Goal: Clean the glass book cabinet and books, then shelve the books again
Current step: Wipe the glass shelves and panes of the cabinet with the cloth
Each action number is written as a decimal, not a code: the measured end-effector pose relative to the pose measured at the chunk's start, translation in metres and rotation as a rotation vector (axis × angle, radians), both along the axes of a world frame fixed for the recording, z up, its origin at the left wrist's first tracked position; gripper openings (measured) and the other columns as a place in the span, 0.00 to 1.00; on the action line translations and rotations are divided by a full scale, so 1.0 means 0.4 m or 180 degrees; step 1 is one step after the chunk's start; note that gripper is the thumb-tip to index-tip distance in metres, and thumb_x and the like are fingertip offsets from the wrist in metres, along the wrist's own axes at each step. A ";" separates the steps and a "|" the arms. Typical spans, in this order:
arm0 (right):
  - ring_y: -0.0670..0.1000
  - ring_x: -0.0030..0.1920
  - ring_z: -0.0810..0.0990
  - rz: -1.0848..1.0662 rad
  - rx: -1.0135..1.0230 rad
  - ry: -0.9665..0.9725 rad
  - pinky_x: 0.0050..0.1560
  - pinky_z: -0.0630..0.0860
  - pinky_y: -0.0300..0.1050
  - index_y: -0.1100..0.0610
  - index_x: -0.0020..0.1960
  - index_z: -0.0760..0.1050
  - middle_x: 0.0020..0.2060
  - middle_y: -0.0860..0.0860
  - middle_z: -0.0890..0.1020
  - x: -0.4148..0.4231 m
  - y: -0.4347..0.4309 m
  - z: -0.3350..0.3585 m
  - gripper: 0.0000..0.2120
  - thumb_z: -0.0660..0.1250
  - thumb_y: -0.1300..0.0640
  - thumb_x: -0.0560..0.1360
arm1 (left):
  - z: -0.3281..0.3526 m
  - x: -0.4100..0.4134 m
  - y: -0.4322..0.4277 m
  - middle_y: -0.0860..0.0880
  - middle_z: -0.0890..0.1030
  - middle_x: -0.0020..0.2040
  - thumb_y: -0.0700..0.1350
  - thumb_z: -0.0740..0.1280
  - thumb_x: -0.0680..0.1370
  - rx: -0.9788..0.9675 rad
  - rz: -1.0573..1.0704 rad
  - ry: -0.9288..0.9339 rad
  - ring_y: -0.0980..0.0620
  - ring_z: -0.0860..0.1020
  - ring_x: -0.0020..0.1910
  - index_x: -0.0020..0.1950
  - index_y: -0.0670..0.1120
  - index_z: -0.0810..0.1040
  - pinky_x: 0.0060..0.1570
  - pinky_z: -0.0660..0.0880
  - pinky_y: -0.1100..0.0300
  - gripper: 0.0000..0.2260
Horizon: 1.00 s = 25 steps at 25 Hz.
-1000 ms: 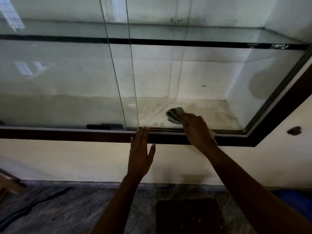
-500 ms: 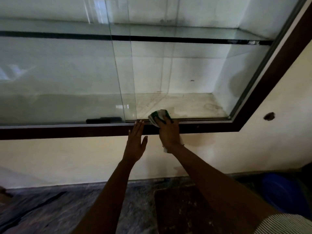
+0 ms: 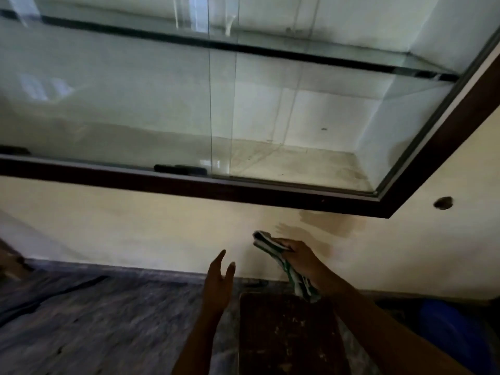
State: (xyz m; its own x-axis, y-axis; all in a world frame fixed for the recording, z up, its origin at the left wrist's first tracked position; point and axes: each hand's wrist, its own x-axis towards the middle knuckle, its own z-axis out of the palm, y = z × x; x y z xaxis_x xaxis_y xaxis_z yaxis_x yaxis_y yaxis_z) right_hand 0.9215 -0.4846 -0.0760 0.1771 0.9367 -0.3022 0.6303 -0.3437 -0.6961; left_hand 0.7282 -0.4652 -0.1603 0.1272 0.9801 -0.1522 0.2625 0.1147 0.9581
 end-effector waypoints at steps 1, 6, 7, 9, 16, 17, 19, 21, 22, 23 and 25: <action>0.55 0.66 0.71 0.0080 -0.0211 -0.0078 0.53 0.66 0.35 0.58 0.70 0.67 0.68 0.55 0.71 0.015 -0.022 -0.046 0.19 0.58 0.62 0.79 | -0.031 0.001 -0.029 0.44 0.69 0.70 0.42 0.63 0.79 -0.0236 -0.0061 0.0076 0.48 0.68 0.68 0.71 0.44 0.67 0.58 0.62 0.68 0.19; 0.56 0.64 0.73 0.0233 -0.0570 0.0090 0.63 0.67 0.42 0.59 0.67 0.71 0.64 0.57 0.75 0.066 -0.102 -0.256 0.18 0.62 0.65 0.77 | -0.152 0.029 -0.137 0.41 0.67 0.71 0.42 0.61 0.80 -0.1060 -0.0389 0.0871 0.46 0.67 0.70 0.72 0.40 0.64 0.64 0.61 0.63 0.20; 0.56 0.63 0.74 0.0276 -0.0590 0.0254 0.63 0.67 0.40 0.60 0.66 0.72 0.63 0.57 0.76 0.070 -0.120 -0.292 0.18 0.62 0.67 0.76 | -0.171 0.036 -0.161 0.41 0.67 0.71 0.43 0.62 0.80 -0.1185 -0.0339 0.0953 0.46 0.67 0.70 0.72 0.39 0.64 0.64 0.62 0.62 0.21; 0.53 0.64 0.73 0.0345 -0.0778 0.0383 0.59 0.64 0.32 0.60 0.66 0.72 0.62 0.56 0.76 0.095 -0.152 -0.362 0.19 0.63 0.68 0.75 | -0.218 0.057 -0.208 0.41 0.67 0.71 0.48 0.64 0.79 -0.1556 -0.0212 0.0956 0.46 0.67 0.69 0.72 0.39 0.63 0.63 0.63 0.62 0.25; 0.59 0.64 0.71 -0.1628 -0.1162 0.0542 0.63 0.69 0.49 0.60 0.69 0.68 0.67 0.59 0.71 0.298 -0.268 -0.621 0.19 0.62 0.60 0.78 | -0.393 0.184 -0.251 0.45 0.67 0.70 0.50 0.64 0.79 -0.2183 0.0545 0.0904 0.42 0.68 0.68 0.73 0.41 0.61 0.66 0.66 0.49 0.26; 0.59 0.66 0.70 -0.1926 -0.1146 0.0482 0.65 0.67 0.52 0.61 0.70 0.66 0.68 0.60 0.70 0.323 -0.283 -0.652 0.21 0.62 0.59 0.78 | -0.417 0.196 -0.241 0.47 0.67 0.69 0.55 0.66 0.76 -0.2232 0.0623 0.0927 0.41 0.67 0.69 0.74 0.41 0.60 0.66 0.66 0.49 0.32; 0.61 0.69 0.65 -0.2357 -0.1291 0.0414 0.68 0.63 0.54 0.63 0.73 0.60 0.70 0.61 0.65 0.352 -0.299 -0.712 0.27 0.64 0.55 0.78 | -0.508 0.198 -0.228 0.42 0.65 0.72 0.69 0.69 0.66 -0.2358 0.0718 0.1078 0.39 0.67 0.69 0.76 0.43 0.57 0.66 0.66 0.44 0.48; 0.62 0.70 0.63 -0.2591 -0.1537 0.0556 0.69 0.62 0.55 0.61 0.74 0.57 0.71 0.61 0.63 0.367 -0.318 -0.781 0.32 0.65 0.49 0.76 | -0.597 0.191 -0.226 0.40 0.68 0.70 0.69 0.71 0.62 -0.2478 0.0833 0.1011 0.38 0.70 0.66 0.75 0.44 0.59 0.63 0.69 0.41 0.49; 0.62 0.70 0.64 -0.2674 -0.1614 0.0669 0.69 0.62 0.56 0.61 0.74 0.57 0.71 0.61 0.63 0.375 -0.318 -0.801 0.33 0.65 0.47 0.76 | -0.639 0.185 -0.223 0.40 0.71 0.68 0.65 0.72 0.64 -0.2485 0.0868 0.0925 0.39 0.73 0.64 0.73 0.43 0.62 0.62 0.71 0.42 0.45; 0.63 0.69 0.65 -0.2716 -0.1665 0.0751 0.69 0.62 0.57 0.61 0.73 0.58 0.71 0.62 0.64 0.382 -0.315 -0.816 0.33 0.64 0.46 0.76 | -0.633 0.185 -0.212 0.40 0.75 0.65 0.62 0.73 0.67 -0.2510 0.0934 0.0908 0.39 0.75 0.60 0.71 0.43 0.66 0.60 0.73 0.43 0.40; 0.63 0.67 0.66 -0.2749 -0.1860 0.0914 0.67 0.64 0.58 0.61 0.72 0.61 0.69 0.62 0.66 0.396 -0.308 -0.847 0.33 0.63 0.43 0.75 | -0.657 0.168 -0.196 0.39 0.80 0.56 0.62 0.73 0.67 -0.2606 0.0958 0.0899 0.41 0.80 0.52 0.64 0.42 0.74 0.54 0.77 0.45 0.34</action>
